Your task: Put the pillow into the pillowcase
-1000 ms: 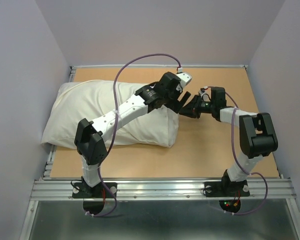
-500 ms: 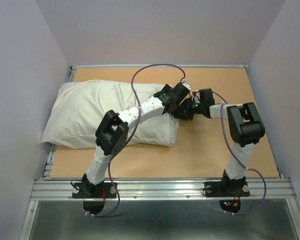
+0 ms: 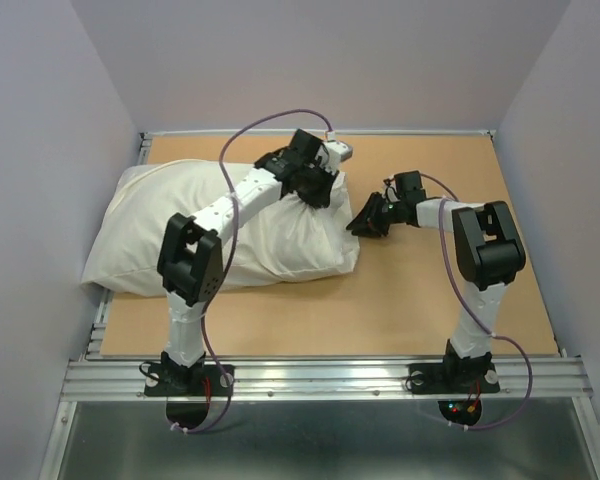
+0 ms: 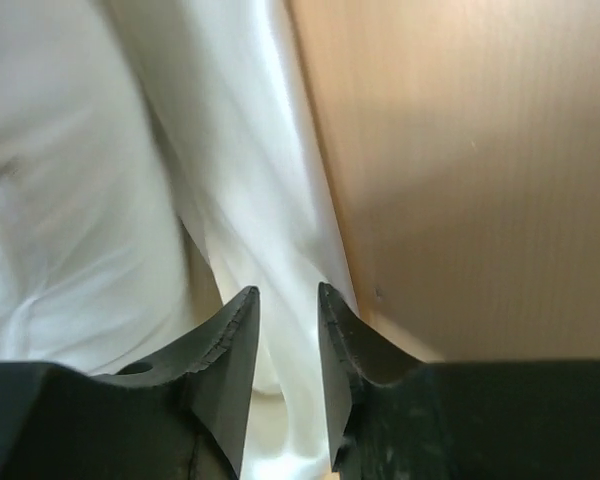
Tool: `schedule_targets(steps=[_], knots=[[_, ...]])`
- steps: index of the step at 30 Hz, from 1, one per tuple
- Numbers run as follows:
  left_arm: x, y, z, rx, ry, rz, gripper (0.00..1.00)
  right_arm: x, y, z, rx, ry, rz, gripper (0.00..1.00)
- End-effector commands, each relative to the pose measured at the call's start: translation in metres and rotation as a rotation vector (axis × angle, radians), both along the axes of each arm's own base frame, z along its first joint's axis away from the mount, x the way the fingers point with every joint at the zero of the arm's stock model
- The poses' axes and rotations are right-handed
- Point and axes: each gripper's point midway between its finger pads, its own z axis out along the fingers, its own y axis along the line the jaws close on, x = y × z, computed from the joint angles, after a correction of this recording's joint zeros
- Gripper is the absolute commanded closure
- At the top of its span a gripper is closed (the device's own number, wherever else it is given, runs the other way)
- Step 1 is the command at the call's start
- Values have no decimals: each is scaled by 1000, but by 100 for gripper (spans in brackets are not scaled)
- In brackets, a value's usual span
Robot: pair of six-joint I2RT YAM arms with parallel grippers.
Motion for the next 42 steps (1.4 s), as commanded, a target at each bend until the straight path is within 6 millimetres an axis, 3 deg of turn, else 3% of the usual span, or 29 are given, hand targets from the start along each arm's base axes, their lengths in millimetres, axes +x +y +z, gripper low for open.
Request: schedule_targets(steps=[1,3,5,10,16,18,21,23,24,25,27,28,33,38,42], knots=[[-47,-6,121,-422,-6,-306,100,27,-1,53,-63,-206,23,63],[-59,-2,128,-517,79,-336,100,29,2,67,-66,-248,33,62],[-58,5,142,-600,90,-363,100,30,15,79,-53,-280,65,59],[-53,10,154,-648,56,-369,100,24,55,98,-22,-321,135,45],[-49,8,158,-689,64,-376,100,28,78,108,-6,-307,94,49],[-44,9,159,-691,57,-364,100,30,72,104,-23,-290,64,50],[-39,11,164,-698,43,-351,100,26,43,109,-44,-293,31,50],[-38,12,166,-706,38,-349,100,16,4,87,-136,-211,-26,63],[-39,12,169,-711,33,-351,100,13,-21,76,-192,-188,-48,80],[-39,12,169,-715,32,-352,100,7,-26,71,-224,-171,-36,87],[-43,13,164,-713,42,-355,100,-3,-60,50,-312,-107,-61,91],[-45,14,164,-714,37,-361,100,-2,-63,54,-295,-115,-60,91],[-46,15,148,-699,56,-347,100,17,-35,120,-28,-264,-44,82],[-40,13,146,-702,48,-336,100,28,-21,177,95,-403,-21,82],[-41,7,156,-721,31,-362,100,10,-1,172,209,-325,-37,79]])
